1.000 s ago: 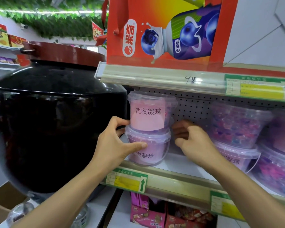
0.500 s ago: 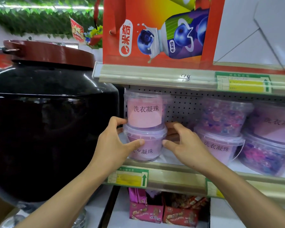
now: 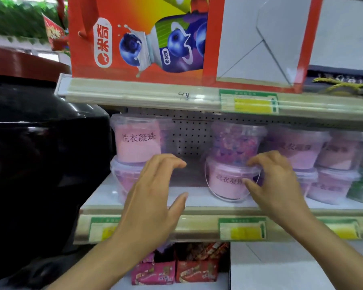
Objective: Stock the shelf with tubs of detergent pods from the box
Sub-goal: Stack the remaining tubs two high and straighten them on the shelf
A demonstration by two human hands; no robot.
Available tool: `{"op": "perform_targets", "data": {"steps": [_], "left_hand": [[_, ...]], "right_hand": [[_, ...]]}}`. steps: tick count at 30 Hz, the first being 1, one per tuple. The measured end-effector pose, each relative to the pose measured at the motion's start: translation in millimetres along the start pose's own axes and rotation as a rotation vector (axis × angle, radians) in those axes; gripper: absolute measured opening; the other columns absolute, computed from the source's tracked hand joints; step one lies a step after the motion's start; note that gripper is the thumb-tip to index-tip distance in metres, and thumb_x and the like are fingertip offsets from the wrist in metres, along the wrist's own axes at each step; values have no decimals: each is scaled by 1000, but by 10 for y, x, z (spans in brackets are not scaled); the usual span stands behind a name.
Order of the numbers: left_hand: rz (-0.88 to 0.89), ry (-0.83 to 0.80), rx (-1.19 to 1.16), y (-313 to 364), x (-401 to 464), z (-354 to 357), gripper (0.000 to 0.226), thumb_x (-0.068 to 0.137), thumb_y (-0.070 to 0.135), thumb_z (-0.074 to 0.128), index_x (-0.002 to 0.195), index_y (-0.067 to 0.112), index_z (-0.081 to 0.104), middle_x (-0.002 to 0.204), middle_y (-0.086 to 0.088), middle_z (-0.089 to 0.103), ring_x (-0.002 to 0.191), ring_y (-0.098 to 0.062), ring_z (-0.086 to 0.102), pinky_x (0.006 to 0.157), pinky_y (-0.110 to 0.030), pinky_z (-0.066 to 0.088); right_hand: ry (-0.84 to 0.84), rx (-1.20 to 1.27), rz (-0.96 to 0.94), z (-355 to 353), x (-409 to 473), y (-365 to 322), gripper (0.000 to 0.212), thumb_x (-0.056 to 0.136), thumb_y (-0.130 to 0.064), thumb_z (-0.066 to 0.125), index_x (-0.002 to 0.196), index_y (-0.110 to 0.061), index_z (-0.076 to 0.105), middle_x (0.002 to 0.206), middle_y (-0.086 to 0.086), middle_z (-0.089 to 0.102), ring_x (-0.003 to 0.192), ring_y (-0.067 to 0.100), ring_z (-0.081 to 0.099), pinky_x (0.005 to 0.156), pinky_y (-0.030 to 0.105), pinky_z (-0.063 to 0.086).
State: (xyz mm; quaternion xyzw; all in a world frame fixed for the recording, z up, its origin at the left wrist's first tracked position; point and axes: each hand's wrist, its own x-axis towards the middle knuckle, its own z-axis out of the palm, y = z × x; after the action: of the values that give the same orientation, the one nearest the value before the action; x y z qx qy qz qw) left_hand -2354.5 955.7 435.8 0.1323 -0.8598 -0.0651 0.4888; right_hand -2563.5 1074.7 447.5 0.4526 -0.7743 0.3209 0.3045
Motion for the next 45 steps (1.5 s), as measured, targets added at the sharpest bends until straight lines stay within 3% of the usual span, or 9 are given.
{"op": "perform_targets", "data": {"steps": [6,11,18,21,26,30,37,40,45], "left_hand": [[-152,-106,-73,109,198,427,48,82,19,68,112,39,36,116,19,42,106,6,42,82,-2,31],[-257,-101,-47,78,382,594,46,84,20,67,124,22,45,124,9,50,112,-4,48,89,-14,33],[-338,-185,-39,-10,649,681,46,87,19,63,130,20,48,132,1,55,122,-15,49,97,-21,36],[-314,-255,-126,44,618,718,46,82,25,69,124,25,50,125,6,57,117,-11,51,91,-17,37],[-430,-320,-275,147,544,757,65,69,44,78,119,33,36,109,10,60,98,-10,58,81,-25,47],[-470,-310,-378,207,447,815,76,66,34,83,111,36,22,94,27,49,85,8,52,65,-6,42],[-548,-170,-393,331,474,982,103,55,32,89,132,28,22,115,13,50,103,-8,53,76,-12,41],[-597,-77,-352,382,481,1026,105,45,38,91,130,24,31,118,8,55,108,-13,54,86,-22,43],[-623,94,-297,545,496,955,96,45,33,91,124,26,36,107,12,56,99,-10,56,77,-17,40]], "right_hand": [[31,14,-275,55,79,208,39,54,-9,88,80,-10,59,83,5,54,72,28,56,53,26,37],[28,18,-381,-21,114,398,42,52,-7,88,78,-11,55,80,3,55,69,27,57,54,25,35],[9,69,-434,-63,128,486,41,54,-3,87,78,-12,56,81,2,55,64,22,55,47,32,44],[22,113,-417,-28,106,479,39,57,-3,85,81,-12,56,83,1,54,68,21,54,50,35,47],[30,165,-397,15,46,415,34,63,-3,82,83,-9,57,87,3,53,72,17,50,59,22,36],[49,237,-381,36,13,367,31,67,-3,81,85,-9,57,91,1,51,74,11,46,65,21,39],[59,282,-395,67,40,334,24,74,-8,77,87,-8,58,92,-1,48,69,11,45,61,28,40],[56,334,-421,76,74,352,22,74,-9,77,87,-7,60,91,-1,48,68,10,43,60,21,40],[94,520,-423,-26,180,380,27,70,-14,80,89,-7,62,90,1,53,77,8,49,71,23,46]]}}
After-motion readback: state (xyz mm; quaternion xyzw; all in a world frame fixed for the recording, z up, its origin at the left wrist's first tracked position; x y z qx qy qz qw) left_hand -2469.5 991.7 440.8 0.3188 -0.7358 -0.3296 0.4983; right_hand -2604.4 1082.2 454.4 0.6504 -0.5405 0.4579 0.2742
